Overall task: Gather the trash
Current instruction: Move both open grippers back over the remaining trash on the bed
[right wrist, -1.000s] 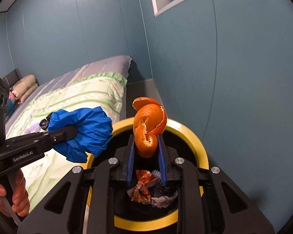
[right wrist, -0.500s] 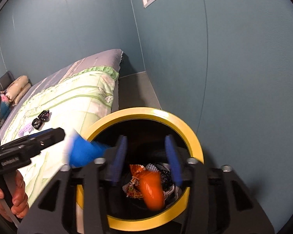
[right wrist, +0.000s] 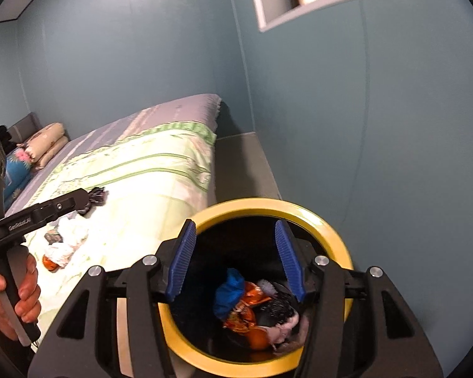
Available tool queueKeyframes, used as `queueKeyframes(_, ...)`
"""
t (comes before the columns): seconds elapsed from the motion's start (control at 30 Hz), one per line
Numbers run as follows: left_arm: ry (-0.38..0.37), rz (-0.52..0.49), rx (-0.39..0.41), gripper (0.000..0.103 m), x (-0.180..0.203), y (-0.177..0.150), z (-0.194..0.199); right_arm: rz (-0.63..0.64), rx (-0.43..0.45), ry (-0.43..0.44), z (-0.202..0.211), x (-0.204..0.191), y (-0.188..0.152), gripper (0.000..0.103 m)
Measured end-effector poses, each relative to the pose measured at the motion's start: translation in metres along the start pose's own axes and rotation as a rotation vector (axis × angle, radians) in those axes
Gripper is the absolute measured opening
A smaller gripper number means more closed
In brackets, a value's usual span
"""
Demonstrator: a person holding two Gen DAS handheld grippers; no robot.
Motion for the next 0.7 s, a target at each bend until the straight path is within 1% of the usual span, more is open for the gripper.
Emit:
queueKeyframes(0.17,0.066,0.035,0.035,0.079,-0.034,0.005,0.027,0.049,0.013,0.06,0.001,-0.035,0.01,0.053)
queueKeyframes(0.37,0.166,0.075,0.073,0.079,-0.082,0.003,0.065,0.109,0.004,0.141,0.0,-0.078,0.014,0.054)
queueKeyframes(0.53,0.24,0.115,0.099,0.079,-0.127,0.002,0.092,0.172,-0.018,0.215,-0.006,-0.127,0.013,0.055)
queueKeyframes(0.7,0.306,0.149,0.109,0.079,-0.164,-0.005,0.113,0.227,-0.052,0.286,-0.017,-0.173,0.008,0.055)
Point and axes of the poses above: each gripper's, at about its wrist camera, not at the fingertips, and z roughly against the way its jaws point, x to its right, y to its top, the point moved 1 cm from there along -z, roughly the way its jaws point, and after that the axes turned 8 degrees about -y, right-handed, at the moved point
